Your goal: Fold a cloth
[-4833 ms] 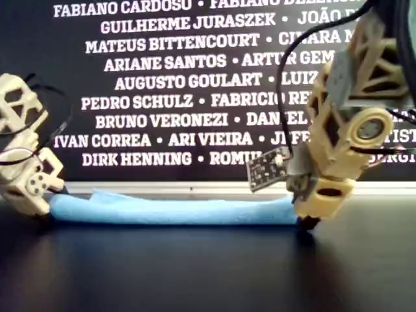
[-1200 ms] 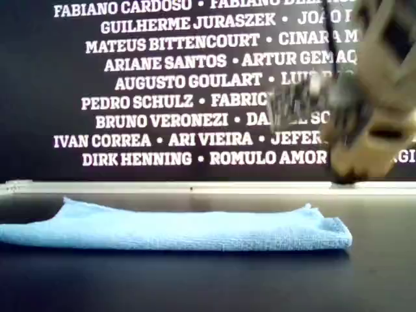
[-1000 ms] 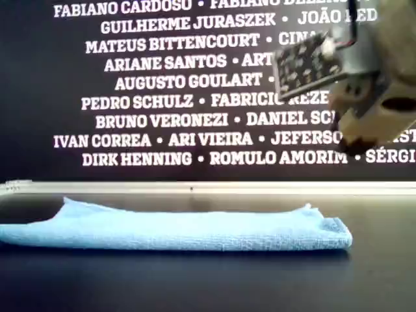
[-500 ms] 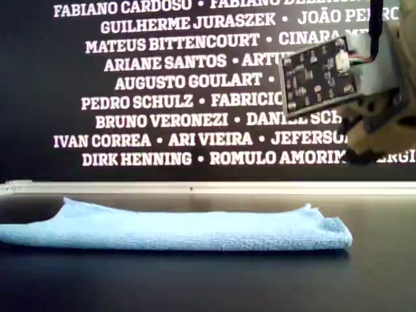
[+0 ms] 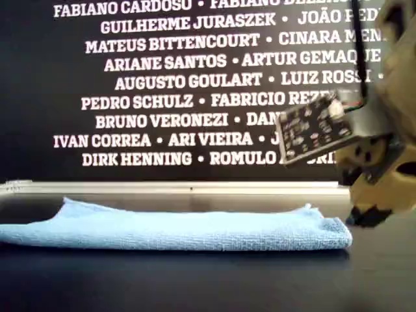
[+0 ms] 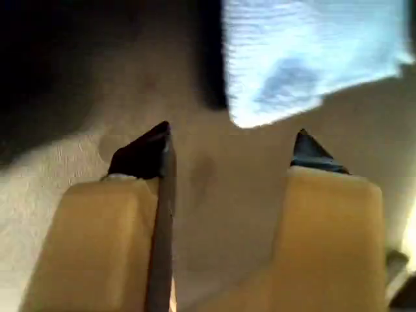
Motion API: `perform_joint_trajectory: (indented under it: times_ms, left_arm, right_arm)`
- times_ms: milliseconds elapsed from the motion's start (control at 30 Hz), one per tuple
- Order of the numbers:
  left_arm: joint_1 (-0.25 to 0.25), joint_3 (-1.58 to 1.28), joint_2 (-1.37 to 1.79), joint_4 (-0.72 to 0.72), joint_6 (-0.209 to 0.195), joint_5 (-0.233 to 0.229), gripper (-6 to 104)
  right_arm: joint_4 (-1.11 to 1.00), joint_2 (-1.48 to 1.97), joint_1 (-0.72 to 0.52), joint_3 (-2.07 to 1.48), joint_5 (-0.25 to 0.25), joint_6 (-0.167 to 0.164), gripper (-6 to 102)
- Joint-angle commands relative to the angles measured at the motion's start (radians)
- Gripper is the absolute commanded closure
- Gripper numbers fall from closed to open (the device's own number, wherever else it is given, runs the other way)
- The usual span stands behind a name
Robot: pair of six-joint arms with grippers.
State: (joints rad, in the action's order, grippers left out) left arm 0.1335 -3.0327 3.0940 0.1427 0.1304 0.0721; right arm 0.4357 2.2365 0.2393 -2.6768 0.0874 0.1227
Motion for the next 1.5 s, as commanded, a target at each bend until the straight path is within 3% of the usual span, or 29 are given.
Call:
perform_joint_trajectory:
  times_ms: [0,367,1200,1333,1467]
  left_arm:
    - [-0.012,0.014,0.018,-0.012,0.006,0.005,36]
    - [-0.011,0.014,0.020,-0.012,0.006,0.005,36]
    - [-0.009,0.014,0.020,-0.012,0.006,0.005,36]
    - [-0.009,0.014,0.020,-0.012,0.006,0.005,36]
    - [-0.009,0.014,0.020,-0.012,0.006,0.005,36]
  right_arm:
    - [-0.055,-0.224,0.006,0.249,0.008,0.006,22]
    - [-0.055,-0.607,0.006,0.529,0.000,0.008,22]
    - [-0.035,-0.808,0.006,0.692,0.011,0.006,24]
    - [-0.035,-0.808,0.006,0.689,0.012,0.006,32]
    - [-0.035,-0.808,0.006,0.713,0.012,0.008,54]
